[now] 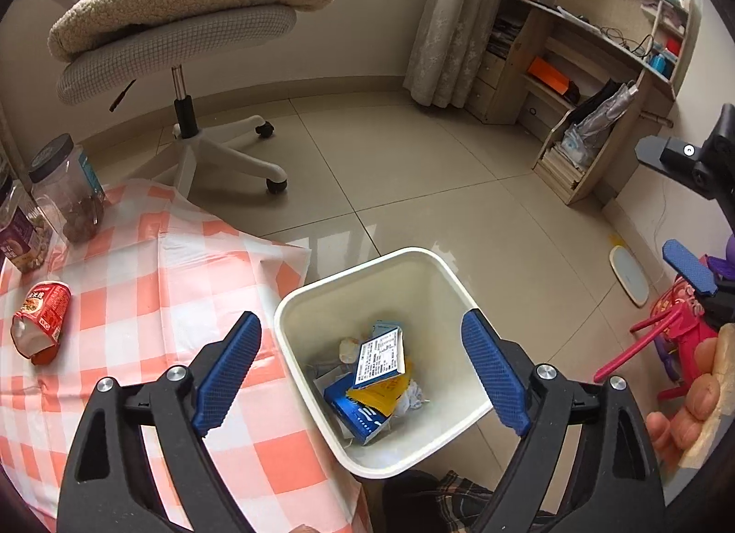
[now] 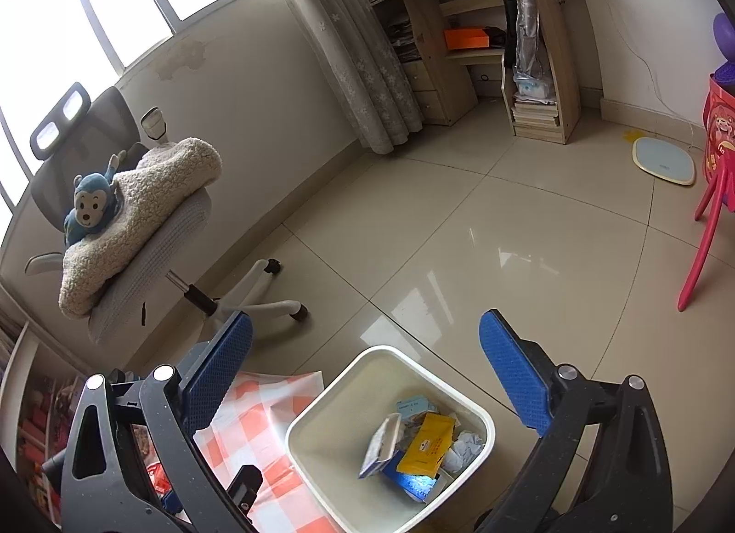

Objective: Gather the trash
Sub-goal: 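Drop the card and yellow bag into the wastebasket, opening both grippers, then move both grippers to the table while the right gripper grasps the crumpled tissue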

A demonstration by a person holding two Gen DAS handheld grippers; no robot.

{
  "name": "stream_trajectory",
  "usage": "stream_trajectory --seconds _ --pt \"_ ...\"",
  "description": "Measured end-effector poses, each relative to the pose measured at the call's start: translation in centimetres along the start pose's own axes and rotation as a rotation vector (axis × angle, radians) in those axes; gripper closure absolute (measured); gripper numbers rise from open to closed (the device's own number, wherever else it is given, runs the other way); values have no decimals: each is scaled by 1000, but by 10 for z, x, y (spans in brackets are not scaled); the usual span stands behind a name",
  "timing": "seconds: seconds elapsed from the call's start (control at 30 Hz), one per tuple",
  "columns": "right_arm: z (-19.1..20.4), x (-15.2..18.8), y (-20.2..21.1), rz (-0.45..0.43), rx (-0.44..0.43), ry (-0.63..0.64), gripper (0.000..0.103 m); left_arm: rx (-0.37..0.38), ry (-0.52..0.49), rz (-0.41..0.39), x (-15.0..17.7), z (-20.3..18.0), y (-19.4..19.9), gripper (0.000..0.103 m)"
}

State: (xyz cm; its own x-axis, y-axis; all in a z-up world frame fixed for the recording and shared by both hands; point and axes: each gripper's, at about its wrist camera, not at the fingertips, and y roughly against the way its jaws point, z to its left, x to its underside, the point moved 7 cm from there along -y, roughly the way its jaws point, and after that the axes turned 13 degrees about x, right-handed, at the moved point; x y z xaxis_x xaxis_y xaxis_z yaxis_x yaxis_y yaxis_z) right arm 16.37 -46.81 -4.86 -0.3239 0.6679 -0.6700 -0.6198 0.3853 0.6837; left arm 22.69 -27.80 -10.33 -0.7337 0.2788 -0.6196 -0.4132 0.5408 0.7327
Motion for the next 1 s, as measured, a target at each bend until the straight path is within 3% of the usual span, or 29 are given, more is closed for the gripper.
stream_trajectory --seconds 0.1,0.3,0.5,0.67,0.87,1.0 --pt "12 6 1 3 -10 30 8 -32 3 9 10 17 7 16" --pt "42 23 3 9 -20 129 7 -103 102 16 23 71 23 16" --pt "73 44 1 41 -39 212 7 -209 242 9 38 146 40 16" --pt "104 65 1 57 -61 297 7 -253 342 34 65 204 60 16" --pt "154 115 10 69 -98 527 7 -324 448 29 96 274 110 16" --pt "194 177 22 82 -156 769 7 -335 578 -13 114 318 145 16"
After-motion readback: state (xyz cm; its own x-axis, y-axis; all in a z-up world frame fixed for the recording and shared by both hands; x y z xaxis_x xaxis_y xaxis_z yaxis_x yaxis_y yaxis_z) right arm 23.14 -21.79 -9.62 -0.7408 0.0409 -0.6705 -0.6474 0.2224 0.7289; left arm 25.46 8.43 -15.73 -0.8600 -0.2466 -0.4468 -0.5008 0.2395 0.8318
